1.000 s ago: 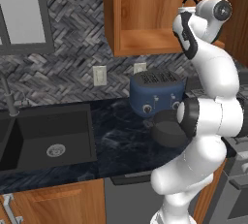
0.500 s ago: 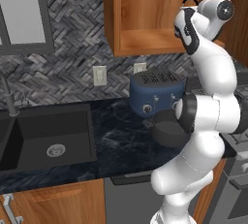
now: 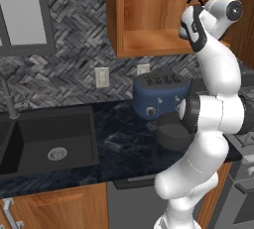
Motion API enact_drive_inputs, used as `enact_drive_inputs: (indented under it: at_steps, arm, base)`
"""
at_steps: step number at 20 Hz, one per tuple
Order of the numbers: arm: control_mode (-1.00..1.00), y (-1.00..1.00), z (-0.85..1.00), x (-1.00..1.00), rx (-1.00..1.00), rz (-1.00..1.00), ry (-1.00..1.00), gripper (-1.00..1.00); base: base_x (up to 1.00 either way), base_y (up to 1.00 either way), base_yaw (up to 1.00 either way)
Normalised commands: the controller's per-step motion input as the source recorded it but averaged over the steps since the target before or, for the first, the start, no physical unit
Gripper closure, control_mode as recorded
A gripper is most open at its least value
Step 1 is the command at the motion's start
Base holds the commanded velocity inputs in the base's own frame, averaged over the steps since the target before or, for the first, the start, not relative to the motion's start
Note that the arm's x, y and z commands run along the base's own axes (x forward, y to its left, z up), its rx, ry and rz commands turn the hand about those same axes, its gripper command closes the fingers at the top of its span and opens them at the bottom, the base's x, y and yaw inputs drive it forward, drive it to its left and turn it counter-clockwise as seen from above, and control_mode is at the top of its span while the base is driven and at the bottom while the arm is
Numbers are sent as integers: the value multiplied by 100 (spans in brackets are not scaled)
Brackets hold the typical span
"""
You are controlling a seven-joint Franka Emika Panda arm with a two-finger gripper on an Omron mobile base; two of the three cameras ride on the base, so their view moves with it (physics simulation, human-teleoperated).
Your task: Pick the kettle from the cabinet and place it on a stove burner. Then pick the pot from the counter and place it on another stove burner. Finally, turn both burners on.
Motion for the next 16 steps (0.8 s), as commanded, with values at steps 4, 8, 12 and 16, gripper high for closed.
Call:
enact_drive_inputs:
  at_steps: [4,8,12,16]
  arm:
    - [-100,0,0,12,0,3,0,-100]
    - [-100,0,0,14,0,2,0,-100]
    - [-100,0,0,12,0,2,0,-100]
    - [-100,0,0,7,0,3,0,100]
  base:
    - [0,0,0]
    - [0,0,0]
    - [0,0,0]
    - [0,0,0]
